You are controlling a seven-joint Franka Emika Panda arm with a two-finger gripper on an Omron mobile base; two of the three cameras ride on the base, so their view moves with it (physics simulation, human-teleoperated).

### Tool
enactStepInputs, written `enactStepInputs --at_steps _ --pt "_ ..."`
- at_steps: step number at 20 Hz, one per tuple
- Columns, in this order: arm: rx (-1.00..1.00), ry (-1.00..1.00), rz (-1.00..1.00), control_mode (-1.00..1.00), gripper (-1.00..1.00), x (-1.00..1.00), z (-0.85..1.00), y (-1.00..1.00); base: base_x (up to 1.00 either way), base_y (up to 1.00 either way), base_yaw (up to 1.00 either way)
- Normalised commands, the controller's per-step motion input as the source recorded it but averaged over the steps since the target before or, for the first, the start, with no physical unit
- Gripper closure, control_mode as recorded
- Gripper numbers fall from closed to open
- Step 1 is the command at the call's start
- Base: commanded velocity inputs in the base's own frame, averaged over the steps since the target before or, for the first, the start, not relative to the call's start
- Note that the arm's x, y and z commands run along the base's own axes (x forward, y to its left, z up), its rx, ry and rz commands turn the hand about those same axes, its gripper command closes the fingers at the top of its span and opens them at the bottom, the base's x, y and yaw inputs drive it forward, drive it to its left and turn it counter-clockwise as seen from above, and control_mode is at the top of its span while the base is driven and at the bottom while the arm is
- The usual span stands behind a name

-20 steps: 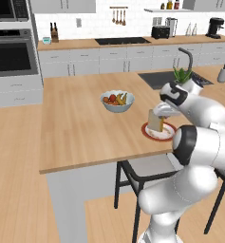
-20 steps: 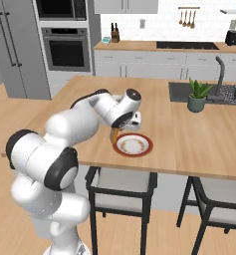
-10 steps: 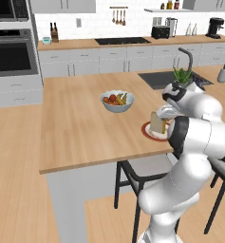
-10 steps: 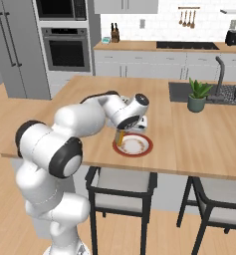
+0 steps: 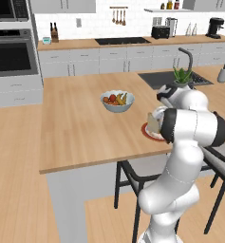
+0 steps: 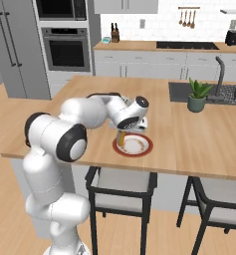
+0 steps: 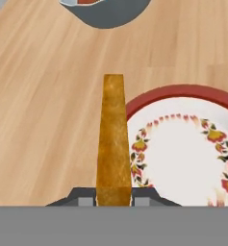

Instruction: Start the toaster. Once the lever pops up, take the bread to the plate on the dining counter.

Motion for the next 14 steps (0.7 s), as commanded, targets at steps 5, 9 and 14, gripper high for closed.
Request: enactStepInputs --at_steps 5,9,14 --pt "0.01 0.00 0.00 -1.00 1.00 0.21 -0.20 -0.07 0.00 0.00 0.00" --pt "0.01 0.00 0.00 -1.00 1.00 0.18 -0.15 -0.13 0.00 0.00 0.00" --pt "0.01 0.00 0.00 -1.00 1.00 0.00 -0.01 -0.18 0.00 0.00 0.00"
